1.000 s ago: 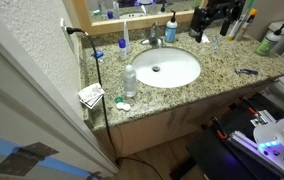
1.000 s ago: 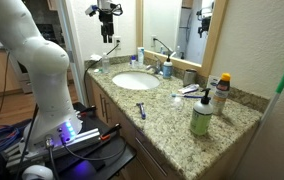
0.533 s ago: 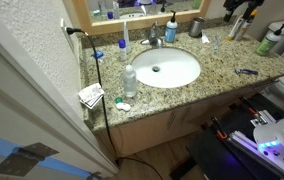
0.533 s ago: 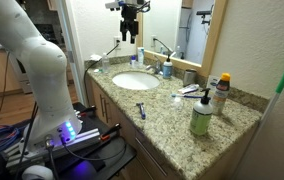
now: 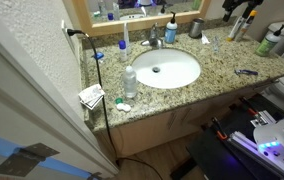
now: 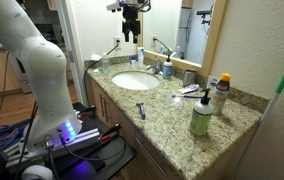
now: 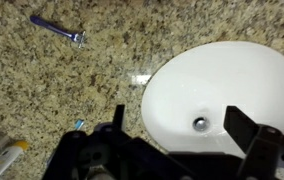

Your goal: Pick up the bottle from the right of the base top and put it near the mirror

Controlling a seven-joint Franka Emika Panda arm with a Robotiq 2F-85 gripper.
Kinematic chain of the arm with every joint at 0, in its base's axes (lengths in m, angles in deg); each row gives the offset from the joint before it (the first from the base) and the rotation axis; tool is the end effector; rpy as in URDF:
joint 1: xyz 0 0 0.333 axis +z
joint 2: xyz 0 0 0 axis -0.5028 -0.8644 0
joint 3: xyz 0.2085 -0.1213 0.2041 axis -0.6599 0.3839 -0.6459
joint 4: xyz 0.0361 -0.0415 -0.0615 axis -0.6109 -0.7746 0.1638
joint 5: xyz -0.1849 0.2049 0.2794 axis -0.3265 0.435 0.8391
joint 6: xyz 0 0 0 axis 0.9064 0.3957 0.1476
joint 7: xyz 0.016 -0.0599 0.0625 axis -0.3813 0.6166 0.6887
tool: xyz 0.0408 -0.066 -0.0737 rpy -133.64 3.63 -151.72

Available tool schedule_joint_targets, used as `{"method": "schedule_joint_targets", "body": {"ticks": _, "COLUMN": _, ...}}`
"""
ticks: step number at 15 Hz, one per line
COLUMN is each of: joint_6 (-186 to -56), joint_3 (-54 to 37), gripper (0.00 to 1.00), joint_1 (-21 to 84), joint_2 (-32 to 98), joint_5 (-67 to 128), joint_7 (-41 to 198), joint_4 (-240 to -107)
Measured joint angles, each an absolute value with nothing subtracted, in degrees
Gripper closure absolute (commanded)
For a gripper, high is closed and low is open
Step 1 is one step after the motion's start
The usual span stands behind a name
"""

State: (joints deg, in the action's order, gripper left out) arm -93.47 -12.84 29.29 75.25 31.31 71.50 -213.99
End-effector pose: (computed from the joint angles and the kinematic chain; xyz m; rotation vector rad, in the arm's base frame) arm 0.4168 -0.0056 0.5083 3.0891 -0.3154 -0.0030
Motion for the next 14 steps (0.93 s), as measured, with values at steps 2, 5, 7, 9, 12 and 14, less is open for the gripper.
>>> {"method": "schedule_joint_targets", "body": {"ticks": 2, "joint_6": -97.3, "joint_3": -12.6, "gripper": 0.00, "joint_1": 27.3, "joint_2": 73.2, "joint_5": 25.1, "joint_7": 69.3, "joint_4": -214.6}}
{"method": "schedule_joint_targets", "body": {"ticks": 5, "joint_6": -101.1, "joint_3": -9.0, "gripper": 0.00, "joint_1": 21.6, "joint_2": 70.6, "joint_5": 16.6, "joint_7": 68.3, "joint_4": -214.8}}
{"method": "schedule_joint_targets", "body": {"ticks": 7, "joint_6": -101.5, "joint_3": -5.0, "gripper": 0.00, "joint_1": 17.9, "joint_2": 69.3, "joint_5": 14.8, "joint_7": 68.4, "joint_4": -214.1}}
{"method": "schedule_joint_targets", "body": {"ticks": 9, "joint_6": -101.5, "joint_3": -1.6, "gripper": 0.00, "joint_1": 15.8, "joint_2": 68.4, "joint_5": 15.9, "joint_7": 68.6, "joint_4": -212.7}}
{"method": "schedule_joint_targets", "body": {"ticks": 12, "joint_6": -101.5, "joint_3": -1.3, "gripper": 0.00, "joint_1": 15.6, "joint_2": 68.1, "joint_5": 15.9, "joint_7": 68.5, "joint_4": -212.0}}
{"method": "schedule_joint_targets", "body": {"ticks": 14, "joint_6": -101.6, "joint_3": -3.0, "gripper": 0.00, "joint_1": 16.1, "joint_2": 68.1, "joint_5": 14.3, "joint_7": 67.9, "joint_4": -212.9}}
